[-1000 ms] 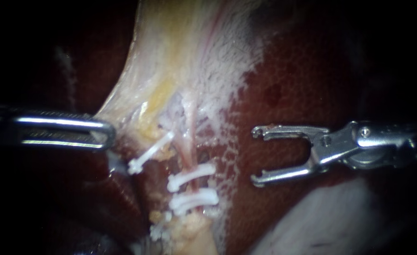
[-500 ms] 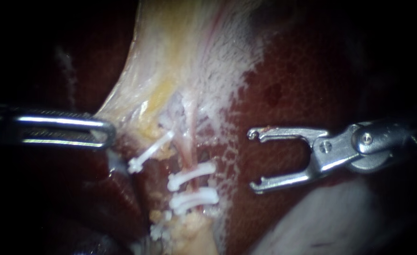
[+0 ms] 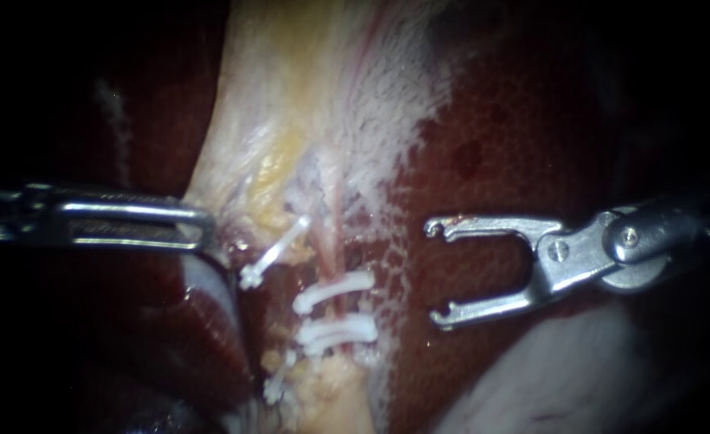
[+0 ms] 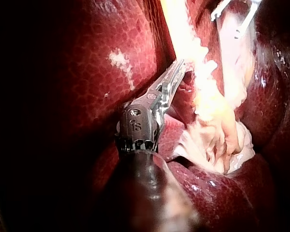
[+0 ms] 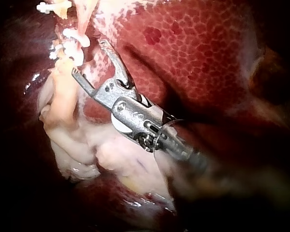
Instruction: Going back third clip right tube
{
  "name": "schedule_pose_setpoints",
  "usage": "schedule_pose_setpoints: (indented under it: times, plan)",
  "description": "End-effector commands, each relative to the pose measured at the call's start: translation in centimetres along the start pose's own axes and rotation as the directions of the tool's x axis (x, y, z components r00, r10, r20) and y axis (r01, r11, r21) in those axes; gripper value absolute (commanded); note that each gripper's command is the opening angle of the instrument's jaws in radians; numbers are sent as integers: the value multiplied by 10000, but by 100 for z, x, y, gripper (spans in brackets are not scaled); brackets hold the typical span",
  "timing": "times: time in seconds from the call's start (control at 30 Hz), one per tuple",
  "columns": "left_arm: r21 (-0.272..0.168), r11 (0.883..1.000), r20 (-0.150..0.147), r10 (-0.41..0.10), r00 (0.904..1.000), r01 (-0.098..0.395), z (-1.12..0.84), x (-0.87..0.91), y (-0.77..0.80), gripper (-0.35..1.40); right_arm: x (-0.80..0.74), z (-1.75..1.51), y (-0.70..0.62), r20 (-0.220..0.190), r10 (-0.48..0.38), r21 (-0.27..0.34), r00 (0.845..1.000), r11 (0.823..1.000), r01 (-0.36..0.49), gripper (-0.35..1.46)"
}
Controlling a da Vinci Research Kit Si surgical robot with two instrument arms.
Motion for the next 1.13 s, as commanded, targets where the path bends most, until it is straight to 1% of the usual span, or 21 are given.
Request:
schedule_pose_setpoints:
  times: [0.03, 0.07, 0.27, 0.47, 1.13]
  plan:
    - [90, 10000, -57, -20, 10000, 20, 3, 3, -1, -35, 0, 0, 0, -3, 7, 0, 10000, 10000, -7, 60]
    - [125, 9999, -101, -13, 9999, 14, 5, 3, -3, -35, 0, 0, 0, -3, 7, 0, 10000, 10000, -7, 60]
    - [274, 9996, -157, 18, 9999, -14, 15, 7, -11, -35, 0, 0, 0, -3, 7, 2, 10000, 10000, -7, 60]
    - [322, 9995, -241, -1, 9997, 8, 22, 11, -13, -35, 0, 0, 0, -4, 6, 3, 10000, 10000, -6, 60]
    - [327, 9995, -243, 1, 9997, 7, 24, 10, -14, -35, 0, 0, -1, -5, 0, 10, 10000, 10000, 0, 60]
